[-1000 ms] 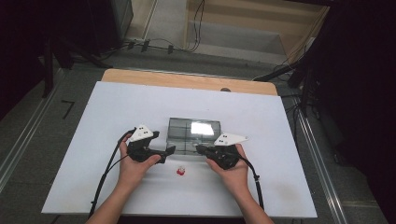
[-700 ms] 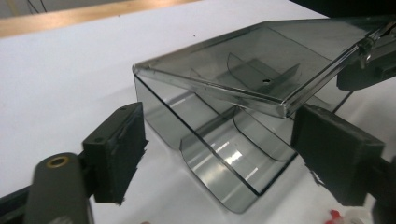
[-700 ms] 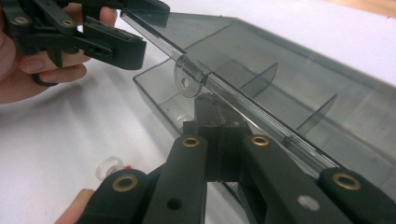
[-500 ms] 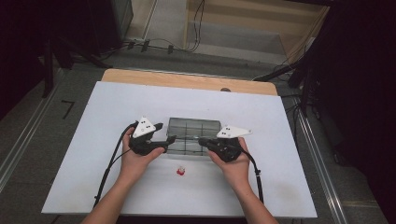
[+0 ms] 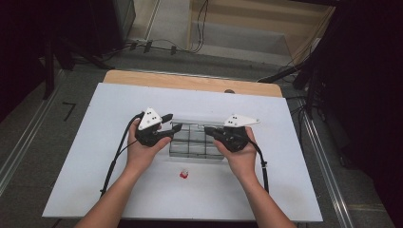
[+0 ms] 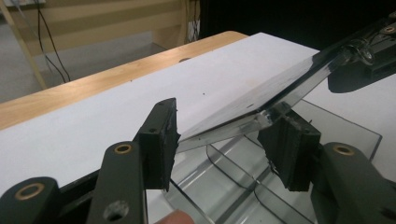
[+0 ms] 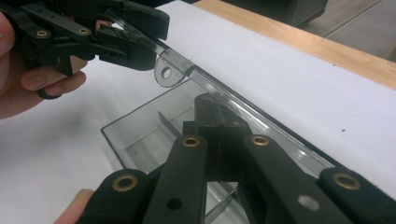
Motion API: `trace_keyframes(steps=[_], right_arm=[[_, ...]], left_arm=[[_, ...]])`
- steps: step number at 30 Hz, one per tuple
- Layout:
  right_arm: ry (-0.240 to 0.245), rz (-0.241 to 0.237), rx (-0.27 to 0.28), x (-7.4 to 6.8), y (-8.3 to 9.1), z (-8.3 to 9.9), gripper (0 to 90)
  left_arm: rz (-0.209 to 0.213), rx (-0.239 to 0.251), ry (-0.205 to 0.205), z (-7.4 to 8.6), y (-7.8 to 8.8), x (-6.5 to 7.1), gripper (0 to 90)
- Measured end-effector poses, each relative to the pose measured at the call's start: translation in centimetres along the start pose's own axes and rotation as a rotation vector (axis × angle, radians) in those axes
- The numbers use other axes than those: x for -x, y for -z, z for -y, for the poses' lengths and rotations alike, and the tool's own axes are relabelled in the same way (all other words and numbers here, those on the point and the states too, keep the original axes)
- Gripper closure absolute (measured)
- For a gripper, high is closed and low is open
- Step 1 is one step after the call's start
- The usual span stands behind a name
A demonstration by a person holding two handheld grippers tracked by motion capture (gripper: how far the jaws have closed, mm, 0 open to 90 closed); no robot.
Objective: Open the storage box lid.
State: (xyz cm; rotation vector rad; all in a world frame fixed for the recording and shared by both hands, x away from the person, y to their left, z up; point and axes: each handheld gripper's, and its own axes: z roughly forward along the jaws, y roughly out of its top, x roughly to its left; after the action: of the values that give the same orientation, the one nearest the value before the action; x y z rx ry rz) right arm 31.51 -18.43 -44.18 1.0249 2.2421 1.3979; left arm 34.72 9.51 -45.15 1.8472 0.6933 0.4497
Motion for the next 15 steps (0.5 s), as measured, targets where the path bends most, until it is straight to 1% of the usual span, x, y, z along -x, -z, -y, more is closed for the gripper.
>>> trace_keyframes(steps=[2,4,5,6,7,8,9,11,12,13,14,15], right_arm=[[-0.004,0.001,0.006,0.1,0.0,-0.1,87.9],[-0.011,-0.002,0.011,0.3,0.3,-0.2,87.8],[-0.008,0.002,0.012,0.4,0.4,-0.2,83.5],[-0.009,0.003,0.021,0.5,0.7,-0.1,70.0],[-0.009,0.003,0.021,0.5,0.7,-0.1,70.0],[-0.004,-0.005,0.024,0.6,0.9,0.0,63.1],[0.008,-0.001,0.032,0.6,1.1,0.1,57.7],[0.024,-0.002,0.05,0.7,1.7,0.4,50.0],[0.028,-0.01,0.068,1.0,2.5,0.8,44.2],[0.028,-0.01,0.068,1.0,2.5,0.8,44.2],[0.029,-0.014,0.076,1.2,2.8,0.9,39.9],[0.023,-0.006,0.086,1.6,3.5,1.2,29.7]], left_arm=[[-0.005,0.002,-0.003,-0.1,-0.1,0.0,46.6],[-0.001,0.01,0.0,-0.4,-0.2,-0.1,47.2],[-0.003,0.014,0.003,-0.5,-0.3,-0.2,47.2],[-0.003,0.019,0.007,-0.7,-0.4,-0.3,47.3],[-0.003,0.019,0.007,-0.7,-0.4,-0.3,47.5],[-0.004,0.019,0.006,-0.8,-0.4,-0.4,47.5],[-0.005,0.02,0.007,-0.9,-0.5,-0.5,47.5],[0.003,0.025,0.012,-1.2,-0.6,-0.7,47.8],[0.006,0.028,0.018,-1.3,-0.6,-0.8,48.0],[0.009,0.028,0.023,-1.4,-0.6,-0.9,48.0],[0.01,0.027,0.025,-1.5,-0.7,-1.1,48.0],[0.012,0.03,0.029,-1.6,-0.8,-1.2,49.3]])
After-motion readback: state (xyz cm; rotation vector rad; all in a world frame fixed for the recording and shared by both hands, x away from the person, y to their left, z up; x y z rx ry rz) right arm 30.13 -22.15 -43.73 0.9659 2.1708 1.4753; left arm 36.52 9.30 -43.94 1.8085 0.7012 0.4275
